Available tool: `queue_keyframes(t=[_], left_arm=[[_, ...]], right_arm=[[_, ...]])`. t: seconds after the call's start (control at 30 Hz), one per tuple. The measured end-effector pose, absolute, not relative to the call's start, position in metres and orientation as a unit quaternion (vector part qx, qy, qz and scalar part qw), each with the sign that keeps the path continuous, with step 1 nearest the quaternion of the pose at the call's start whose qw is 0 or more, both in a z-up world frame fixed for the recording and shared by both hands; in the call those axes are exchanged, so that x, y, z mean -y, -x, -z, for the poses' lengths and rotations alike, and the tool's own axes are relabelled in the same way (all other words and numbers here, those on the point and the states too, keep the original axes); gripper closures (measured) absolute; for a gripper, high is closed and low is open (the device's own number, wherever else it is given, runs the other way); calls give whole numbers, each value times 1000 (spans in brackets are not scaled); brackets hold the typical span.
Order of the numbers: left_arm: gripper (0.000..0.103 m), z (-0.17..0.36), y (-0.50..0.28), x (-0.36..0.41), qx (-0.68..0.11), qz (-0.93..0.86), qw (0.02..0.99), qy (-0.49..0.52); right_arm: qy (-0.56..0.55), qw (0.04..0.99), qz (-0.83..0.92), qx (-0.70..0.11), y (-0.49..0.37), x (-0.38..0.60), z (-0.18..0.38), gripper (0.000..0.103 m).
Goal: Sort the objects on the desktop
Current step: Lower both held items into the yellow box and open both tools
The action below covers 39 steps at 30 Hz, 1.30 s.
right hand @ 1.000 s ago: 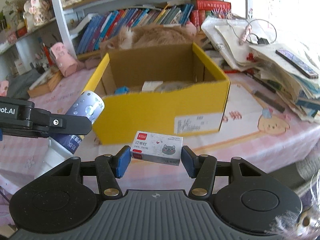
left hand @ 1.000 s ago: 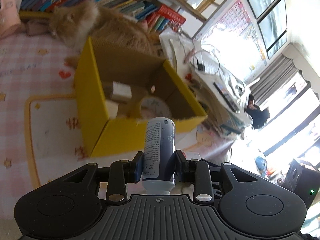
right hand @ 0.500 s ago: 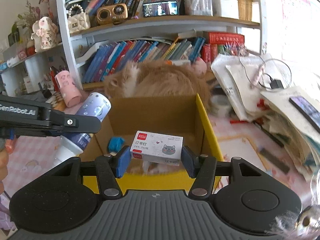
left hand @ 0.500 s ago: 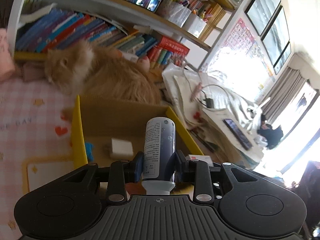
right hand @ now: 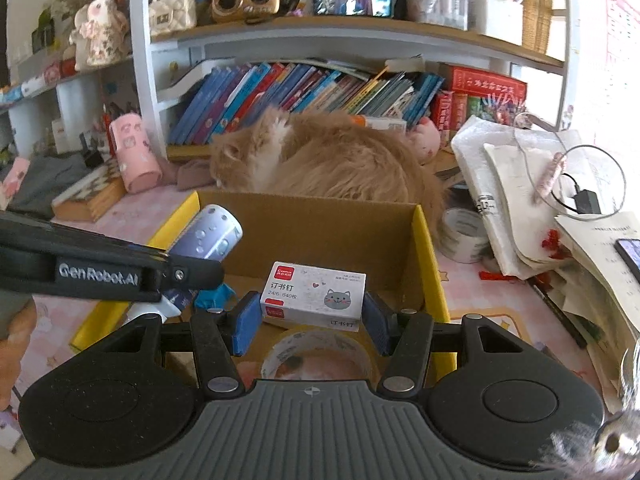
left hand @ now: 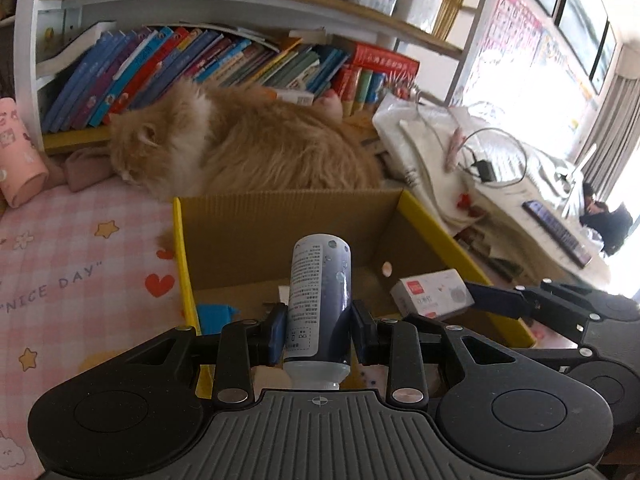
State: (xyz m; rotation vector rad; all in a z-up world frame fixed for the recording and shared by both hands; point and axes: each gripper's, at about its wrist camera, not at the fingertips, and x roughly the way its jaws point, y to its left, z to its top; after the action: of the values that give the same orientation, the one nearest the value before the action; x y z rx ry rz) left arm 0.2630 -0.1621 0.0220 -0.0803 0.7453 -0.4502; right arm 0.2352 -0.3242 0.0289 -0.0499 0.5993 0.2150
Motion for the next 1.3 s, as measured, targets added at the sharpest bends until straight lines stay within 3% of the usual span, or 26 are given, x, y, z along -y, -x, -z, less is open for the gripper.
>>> queue_keyframes(t=[0.33,0.8,1.0,1.17,1.3], left_arm=[[71,-7,-259,168,-373,197,906,15],[69,-27,-240,155,-321,165,932,23],[62,-34,-225,142,-305,143,941,34],[46,-37,-210,128,-297,112,948,36],[43,-36,-199,121,-297,94,950,29]], right_arm=[[44,938,-120,-321,-251,317,-2,51],[31,940,-126,-315,-247,318,-4,47],[28,942,-138,-304,-238,313,-13,46],[25,944,-149,-292,-230,307,-22,45],[21,946,-154,-285,-222,303,-28,45]])
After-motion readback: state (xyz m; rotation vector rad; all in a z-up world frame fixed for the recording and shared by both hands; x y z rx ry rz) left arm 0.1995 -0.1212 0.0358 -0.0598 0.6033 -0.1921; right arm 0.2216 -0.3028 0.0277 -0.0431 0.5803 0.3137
